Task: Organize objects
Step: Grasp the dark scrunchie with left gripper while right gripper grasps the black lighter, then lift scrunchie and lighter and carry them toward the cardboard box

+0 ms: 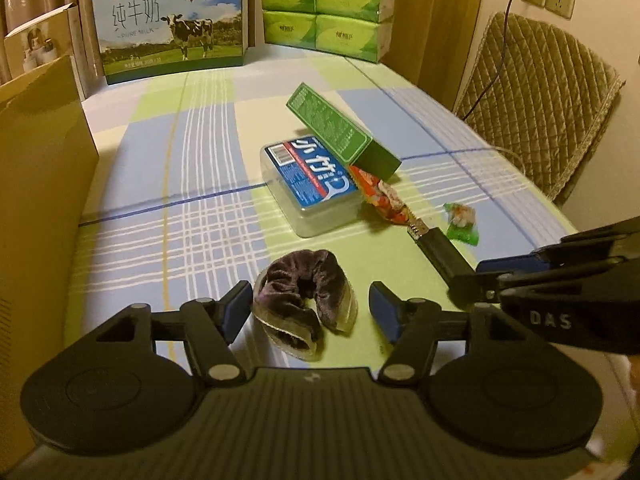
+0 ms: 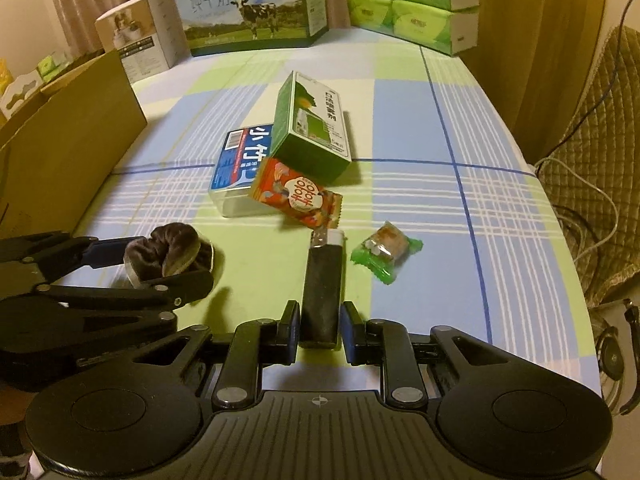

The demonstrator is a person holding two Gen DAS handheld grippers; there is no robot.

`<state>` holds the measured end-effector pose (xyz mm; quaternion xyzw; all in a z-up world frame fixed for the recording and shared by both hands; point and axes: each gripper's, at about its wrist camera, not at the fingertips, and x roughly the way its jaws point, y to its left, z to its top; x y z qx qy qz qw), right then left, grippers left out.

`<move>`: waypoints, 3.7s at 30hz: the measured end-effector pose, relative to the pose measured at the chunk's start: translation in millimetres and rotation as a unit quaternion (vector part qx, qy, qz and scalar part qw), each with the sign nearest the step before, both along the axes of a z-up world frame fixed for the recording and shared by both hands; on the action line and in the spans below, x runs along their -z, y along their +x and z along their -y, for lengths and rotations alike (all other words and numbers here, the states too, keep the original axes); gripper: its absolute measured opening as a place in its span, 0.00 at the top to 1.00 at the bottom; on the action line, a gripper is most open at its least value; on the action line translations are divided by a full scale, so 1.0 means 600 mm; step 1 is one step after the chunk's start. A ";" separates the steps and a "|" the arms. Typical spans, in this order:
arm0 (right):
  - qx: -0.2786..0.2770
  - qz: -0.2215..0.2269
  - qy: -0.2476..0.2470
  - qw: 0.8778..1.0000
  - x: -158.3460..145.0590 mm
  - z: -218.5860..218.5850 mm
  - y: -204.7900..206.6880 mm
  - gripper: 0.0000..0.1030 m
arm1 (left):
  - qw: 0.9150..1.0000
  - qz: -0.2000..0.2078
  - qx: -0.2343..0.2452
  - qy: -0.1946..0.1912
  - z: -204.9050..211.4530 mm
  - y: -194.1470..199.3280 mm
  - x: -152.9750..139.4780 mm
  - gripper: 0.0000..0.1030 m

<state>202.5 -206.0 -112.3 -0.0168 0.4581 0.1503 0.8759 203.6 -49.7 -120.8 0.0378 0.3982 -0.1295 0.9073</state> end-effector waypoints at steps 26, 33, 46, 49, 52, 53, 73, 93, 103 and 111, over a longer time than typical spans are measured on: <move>0.000 0.035 0.024 0.999 -0.038 -0.011 -0.050 0.82 | 1.000 -0.019 0.009 -0.006 -0.021 -0.069 -0.032 0.83; 0.020 0.046 0.058 0.997 -0.099 -0.012 -0.129 0.82 | 1.000 -0.014 0.006 -0.014 -0.028 -0.126 -0.083 0.83; -0.004 0.082 0.068 0.994 -0.192 -0.050 -0.239 0.82 | 1.000 0.021 -0.008 -0.021 -0.072 -0.229 -0.194 0.83; -0.012 0.089 0.069 0.994 -0.204 -0.062 -0.254 0.82 | 0.999 0.028 -0.012 -0.020 -0.083 -0.246 -0.212 0.83; -0.021 0.097 0.070 0.993 -0.216 -0.077 -0.266 0.82 | 0.999 0.032 -0.018 -0.018 -0.095 -0.262 -0.226 0.83; -0.026 0.099 0.070 0.992 -0.220 -0.084 -0.270 0.82 | 0.999 0.034 -0.018 -0.016 -0.098 -0.266 -0.230 0.83; -0.083 0.107 0.078 0.988 -0.234 -0.170 -0.297 0.82 | 0.997 0.046 -0.062 -0.011 -0.182 -0.324 -0.270 0.83; -0.149 0.117 0.098 0.977 -0.264 -0.301 -0.250 0.82 | 0.992 0.066 -0.107 0.010 -0.313 -0.299 -0.314 0.83; -0.167 0.111 0.099 0.975 -0.265 -0.360 -0.215 0.82 | 0.990 0.065 -0.127 0.020 -0.372 -0.269 -0.308 0.83; -0.177 0.098 0.097 0.975 -0.250 -0.397 -0.183 0.82 | 0.989 0.058 -0.130 0.044 -0.401 -0.239 -0.293 0.83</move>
